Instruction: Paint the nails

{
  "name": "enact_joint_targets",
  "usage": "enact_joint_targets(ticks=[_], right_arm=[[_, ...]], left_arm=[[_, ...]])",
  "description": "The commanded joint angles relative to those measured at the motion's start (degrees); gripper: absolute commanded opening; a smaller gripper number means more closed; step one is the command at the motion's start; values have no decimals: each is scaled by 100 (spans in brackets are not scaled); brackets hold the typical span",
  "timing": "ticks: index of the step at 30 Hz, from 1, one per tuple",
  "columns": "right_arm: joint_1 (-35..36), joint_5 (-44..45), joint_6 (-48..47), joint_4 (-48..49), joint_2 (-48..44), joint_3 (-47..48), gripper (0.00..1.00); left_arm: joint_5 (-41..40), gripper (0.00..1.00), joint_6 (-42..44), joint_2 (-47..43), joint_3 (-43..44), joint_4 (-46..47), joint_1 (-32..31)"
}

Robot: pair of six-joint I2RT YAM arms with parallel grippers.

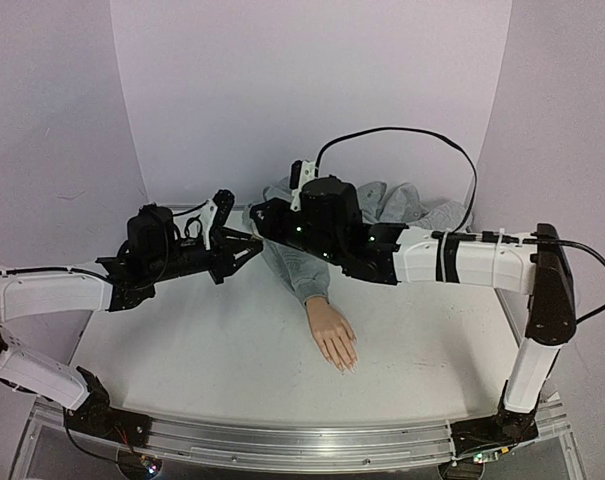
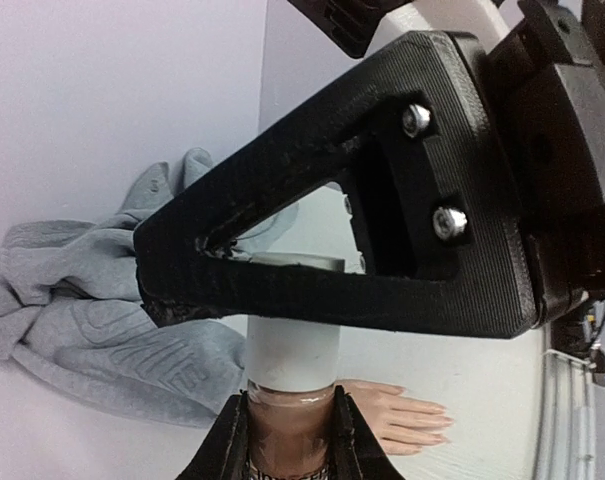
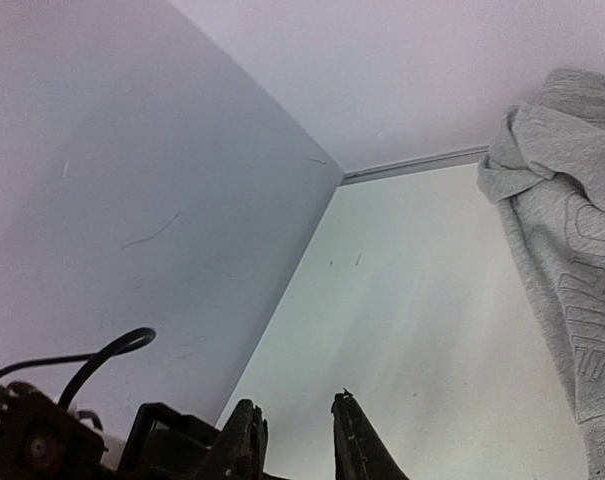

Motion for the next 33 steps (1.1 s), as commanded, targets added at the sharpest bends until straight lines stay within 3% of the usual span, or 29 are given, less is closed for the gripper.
enact_joint_targets(ticks=[1,8,12,15,18,22,27,33], right_arm=[[535,176,655,-312,376,699,0],[675,551,383,-306,288,711,3],[630,757,-356,-284,-217,429,40],[473,519,-1026,-278,-666,192,77],[140,-239,-1393,-310,-1169,-199,97],[-540,-1678,-1758,-259,-1687,-745,98],[-832,-3254,-2247,26,-1924,-1174,98],[-837,-4215,-2177,782,-1782,-1448,97]], left_arm=[[-1345,0,591,251,227,908,83],[-1222,0,464,-157,-288,939,16],[-1202,0,227,-499,-651,894,17],[-1278,0,-69,-668,-691,558,25],[-1397,0,-242,-749,-564,-16,41],[-781,0,-592,-834,-466,-319,203],[1133,0,-1147,-681,-96,-291,455],[3601,0,-1806,-235,580,195,420]])
